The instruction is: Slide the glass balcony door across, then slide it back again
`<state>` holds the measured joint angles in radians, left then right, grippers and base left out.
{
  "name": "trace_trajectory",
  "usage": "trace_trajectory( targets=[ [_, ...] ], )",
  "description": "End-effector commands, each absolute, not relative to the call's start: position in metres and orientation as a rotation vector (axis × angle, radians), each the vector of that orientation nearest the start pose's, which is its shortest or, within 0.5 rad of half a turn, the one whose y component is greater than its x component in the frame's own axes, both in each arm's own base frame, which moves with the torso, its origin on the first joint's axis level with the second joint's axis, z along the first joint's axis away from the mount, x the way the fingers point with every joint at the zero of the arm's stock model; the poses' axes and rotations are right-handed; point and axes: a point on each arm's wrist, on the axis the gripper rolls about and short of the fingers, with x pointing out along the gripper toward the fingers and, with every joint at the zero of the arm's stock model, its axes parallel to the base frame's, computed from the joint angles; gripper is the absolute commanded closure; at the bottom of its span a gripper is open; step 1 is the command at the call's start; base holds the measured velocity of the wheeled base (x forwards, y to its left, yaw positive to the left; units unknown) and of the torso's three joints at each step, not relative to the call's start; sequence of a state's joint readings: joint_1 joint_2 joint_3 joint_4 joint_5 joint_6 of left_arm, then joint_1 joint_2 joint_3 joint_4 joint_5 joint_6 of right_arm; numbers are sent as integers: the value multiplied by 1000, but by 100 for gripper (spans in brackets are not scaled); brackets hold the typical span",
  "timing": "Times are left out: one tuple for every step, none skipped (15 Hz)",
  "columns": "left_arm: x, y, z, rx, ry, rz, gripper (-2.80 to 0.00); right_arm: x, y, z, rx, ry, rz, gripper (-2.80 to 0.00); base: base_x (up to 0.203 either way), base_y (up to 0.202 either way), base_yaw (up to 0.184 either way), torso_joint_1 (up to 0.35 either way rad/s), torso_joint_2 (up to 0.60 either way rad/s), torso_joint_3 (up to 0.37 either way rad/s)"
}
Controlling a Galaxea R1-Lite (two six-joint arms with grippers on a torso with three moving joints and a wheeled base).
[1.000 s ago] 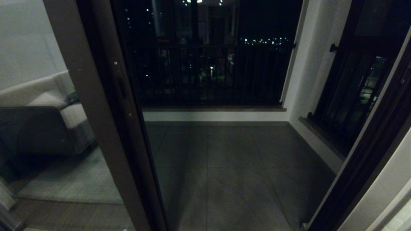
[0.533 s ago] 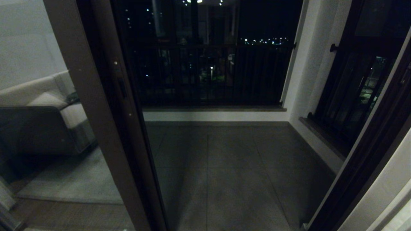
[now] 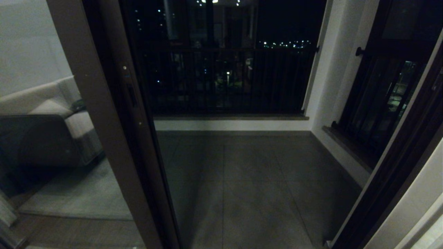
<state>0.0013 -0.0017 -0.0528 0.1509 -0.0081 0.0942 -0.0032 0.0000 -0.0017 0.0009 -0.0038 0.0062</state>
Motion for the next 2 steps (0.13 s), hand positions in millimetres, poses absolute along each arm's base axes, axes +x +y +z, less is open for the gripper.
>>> trace_trajectory(
  targets=[
    [-28,0,74,93,99,-11,0,-23,0,76,6,2,-8,0,0,0,0,0,0,0],
    [-28,0,74,93,100,-11,0,-23,0,76,6,1,-8,0,0,0,0,0,0,0]
  ],
)
